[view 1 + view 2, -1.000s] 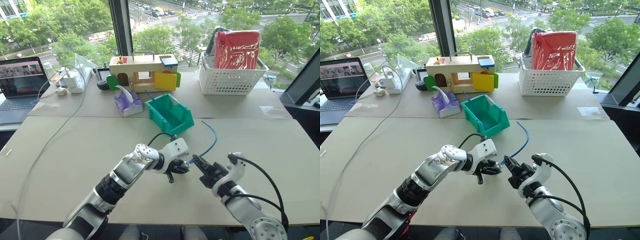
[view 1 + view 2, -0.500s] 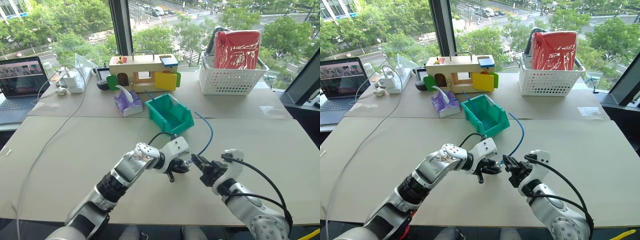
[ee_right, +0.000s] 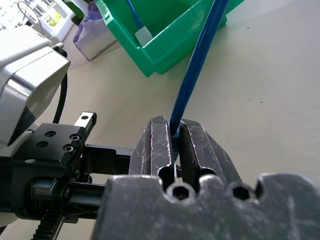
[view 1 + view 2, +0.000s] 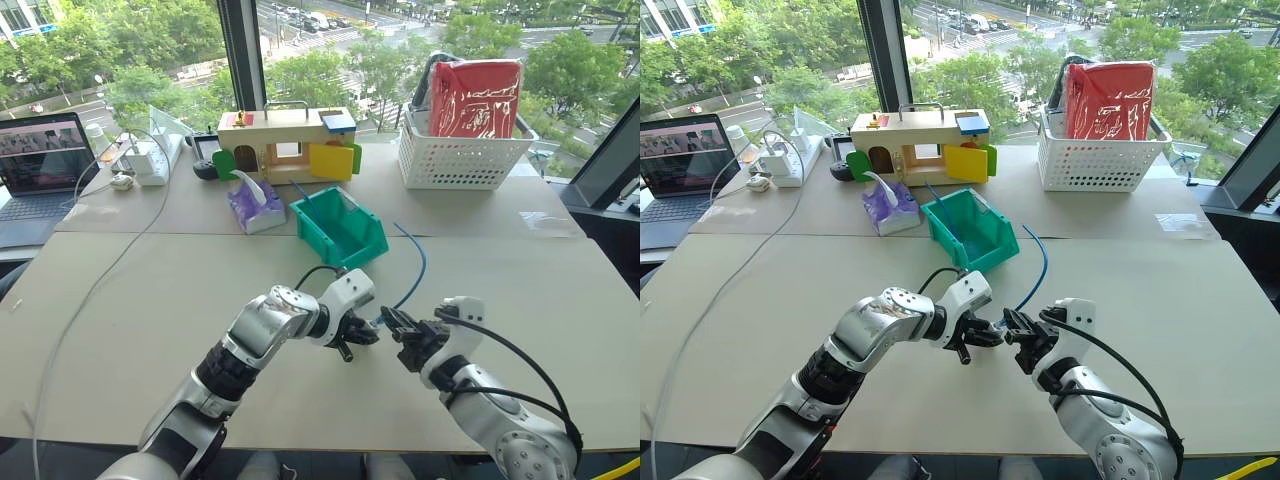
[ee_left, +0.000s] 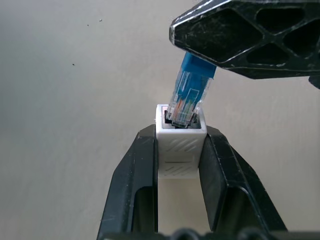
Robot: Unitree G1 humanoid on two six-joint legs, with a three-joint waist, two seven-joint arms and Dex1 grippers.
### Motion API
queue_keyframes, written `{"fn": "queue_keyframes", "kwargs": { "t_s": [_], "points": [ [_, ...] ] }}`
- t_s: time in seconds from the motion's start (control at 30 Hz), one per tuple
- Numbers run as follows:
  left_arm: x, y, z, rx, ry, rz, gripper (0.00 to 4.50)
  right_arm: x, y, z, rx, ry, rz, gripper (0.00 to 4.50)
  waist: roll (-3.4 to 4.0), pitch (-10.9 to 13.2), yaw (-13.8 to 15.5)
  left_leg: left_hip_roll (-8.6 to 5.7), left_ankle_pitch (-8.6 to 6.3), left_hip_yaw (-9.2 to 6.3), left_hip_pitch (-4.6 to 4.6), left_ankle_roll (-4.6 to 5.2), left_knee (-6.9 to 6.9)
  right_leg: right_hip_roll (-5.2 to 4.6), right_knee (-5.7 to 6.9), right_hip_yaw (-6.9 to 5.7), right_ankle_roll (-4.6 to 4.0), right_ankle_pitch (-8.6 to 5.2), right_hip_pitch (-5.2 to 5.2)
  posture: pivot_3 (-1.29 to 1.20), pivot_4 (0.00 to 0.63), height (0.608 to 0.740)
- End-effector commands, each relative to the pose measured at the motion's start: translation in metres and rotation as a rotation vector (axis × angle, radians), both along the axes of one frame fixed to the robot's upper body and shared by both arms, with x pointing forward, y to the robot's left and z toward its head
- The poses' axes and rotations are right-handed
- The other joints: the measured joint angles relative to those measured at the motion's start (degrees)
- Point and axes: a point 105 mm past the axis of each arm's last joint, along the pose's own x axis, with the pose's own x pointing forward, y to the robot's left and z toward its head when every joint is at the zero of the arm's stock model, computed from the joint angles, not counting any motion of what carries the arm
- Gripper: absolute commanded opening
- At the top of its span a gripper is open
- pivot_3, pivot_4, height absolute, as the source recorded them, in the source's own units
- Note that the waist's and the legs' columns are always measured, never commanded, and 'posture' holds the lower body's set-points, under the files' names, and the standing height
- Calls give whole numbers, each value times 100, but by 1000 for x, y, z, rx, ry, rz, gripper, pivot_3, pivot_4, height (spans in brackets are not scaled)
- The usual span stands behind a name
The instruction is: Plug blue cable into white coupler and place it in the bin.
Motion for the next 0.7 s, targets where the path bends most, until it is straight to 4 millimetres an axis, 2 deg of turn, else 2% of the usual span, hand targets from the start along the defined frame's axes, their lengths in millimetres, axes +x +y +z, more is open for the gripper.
{"fn": "queue_keyframes", "kwargs": {
  "t_s": [0.03, 0.23, 0.5, 0.7],
  "points": [
    [7, -5, 22, -40, -71, -2, 642, -10, 19, -20, -55, 93, 107, 0, 0, 0, -1, 0, 0, 0, 0, 0, 0, 0, 0, 0, 0, 0, 0, 0, 150, 740],
    [6, -6, 22, -23, -89, -14, 642, -13, 27, -26, -121, 126, 192, 0, 0, 0, -2, 0, 0, 0, 1, 0, -1, 0, -2, 0, 0, 0, 0, 0, 150, 740],
    [5, -5, 22, -20, -93, -10, 642, -22, 38, -36, -73, 209, 251, 0, -3, -2, -6, 1, 0, 0, 4, 0, -5, 0, -2, 0, -1, -1, 1, 0, 150, 740],
    [4, -4, 22, -16, -89, -6, 642, -28, 39, -46, -39, 272, 249, 0, -6, -6, -8, 1, 0, 1, 8, 0, -10, 0, -2, 0, -4, -2, 2, 0, 150, 740]
  ]
}}
